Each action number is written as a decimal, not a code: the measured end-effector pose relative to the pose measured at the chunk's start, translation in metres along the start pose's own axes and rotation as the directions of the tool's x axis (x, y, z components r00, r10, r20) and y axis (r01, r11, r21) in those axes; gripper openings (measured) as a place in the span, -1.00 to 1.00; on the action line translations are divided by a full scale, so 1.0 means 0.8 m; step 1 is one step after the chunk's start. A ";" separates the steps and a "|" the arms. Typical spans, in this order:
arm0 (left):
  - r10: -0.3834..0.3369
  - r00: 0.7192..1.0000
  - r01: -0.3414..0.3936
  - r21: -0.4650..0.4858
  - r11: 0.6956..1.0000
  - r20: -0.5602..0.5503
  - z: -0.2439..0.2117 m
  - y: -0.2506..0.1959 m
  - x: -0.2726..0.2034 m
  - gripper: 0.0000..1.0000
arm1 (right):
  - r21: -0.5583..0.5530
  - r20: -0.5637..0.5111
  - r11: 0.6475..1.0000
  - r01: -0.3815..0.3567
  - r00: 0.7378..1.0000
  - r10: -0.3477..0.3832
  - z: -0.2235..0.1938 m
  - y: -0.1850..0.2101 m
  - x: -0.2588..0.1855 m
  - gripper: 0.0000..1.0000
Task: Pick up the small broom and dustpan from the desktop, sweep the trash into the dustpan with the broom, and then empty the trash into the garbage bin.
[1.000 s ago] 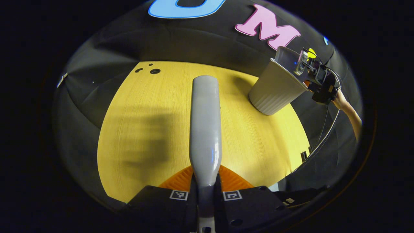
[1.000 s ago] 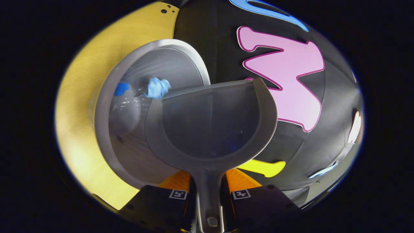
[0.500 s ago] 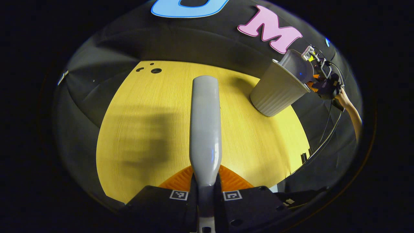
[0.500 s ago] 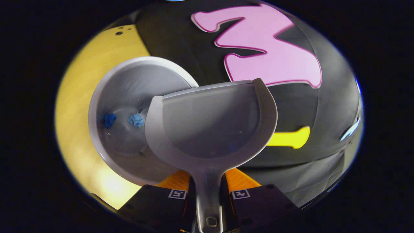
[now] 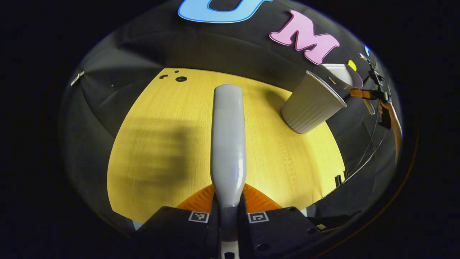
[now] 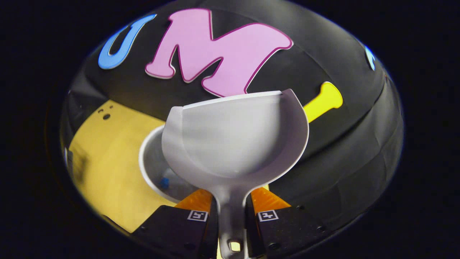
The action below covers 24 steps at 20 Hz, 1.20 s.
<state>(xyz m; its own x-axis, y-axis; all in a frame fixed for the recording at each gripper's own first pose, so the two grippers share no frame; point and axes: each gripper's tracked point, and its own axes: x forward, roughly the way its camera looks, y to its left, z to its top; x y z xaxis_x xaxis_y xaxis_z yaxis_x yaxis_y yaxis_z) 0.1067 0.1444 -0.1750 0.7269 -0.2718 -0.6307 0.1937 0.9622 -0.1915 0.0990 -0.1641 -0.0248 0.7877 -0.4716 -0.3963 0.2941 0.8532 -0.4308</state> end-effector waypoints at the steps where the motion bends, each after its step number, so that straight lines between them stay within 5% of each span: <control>1: 0.008 1.000 -0.008 -0.007 1.000 0.004 -0.003 0.002 -0.001 -0.51 | 0.047 0.018 0.998 -0.045 0.999 0.044 0.002 0.014 -0.017 -0.29; 6: 0.048 0.999 -0.048 -0.041 0.998 0.006 -0.030 0.016 -0.001 -0.51 | 0.173 0.130 0.950 -0.259 0.962 0.239 0.014 0.100 -0.101 -0.29; 13: 0.139 0.990 -0.140 -0.084 0.987 -0.015 -0.072 0.053 0.008 -0.51 | 0.102 0.187 0.868 -0.486 0.867 0.463 -0.013 0.268 -0.202 -0.30; 17: 0.155 0.987 -0.158 -0.108 0.981 -0.041 -0.090 0.062 0.017 -0.44 | 0.081 0.056 0.811 -0.579 0.815 0.576 -0.092 0.373 -0.211 -0.30; 21: 0.151 0.986 -0.159 -0.121 0.980 -0.071 -0.097 0.061 0.025 -0.51 | 0.135 -0.134 0.765 -0.629 0.754 0.643 -0.188 0.426 -0.199 -0.29; 24: 0.154 0.984 -0.164 -0.111 0.980 -0.094 -0.097 0.061 0.036 -0.51 | 0.192 -0.228 0.782 -0.593 0.748 0.624 -0.238 0.429 -0.183 -0.29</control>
<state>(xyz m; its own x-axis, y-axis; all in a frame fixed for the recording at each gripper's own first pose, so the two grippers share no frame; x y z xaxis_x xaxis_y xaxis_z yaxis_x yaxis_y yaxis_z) 0.0858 0.1823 -0.2613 0.6828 -0.1209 -0.7205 -0.0025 0.9858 -0.1678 -0.0186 0.1555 -0.2691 0.6489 0.1286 -0.7499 -0.1340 0.9895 0.0537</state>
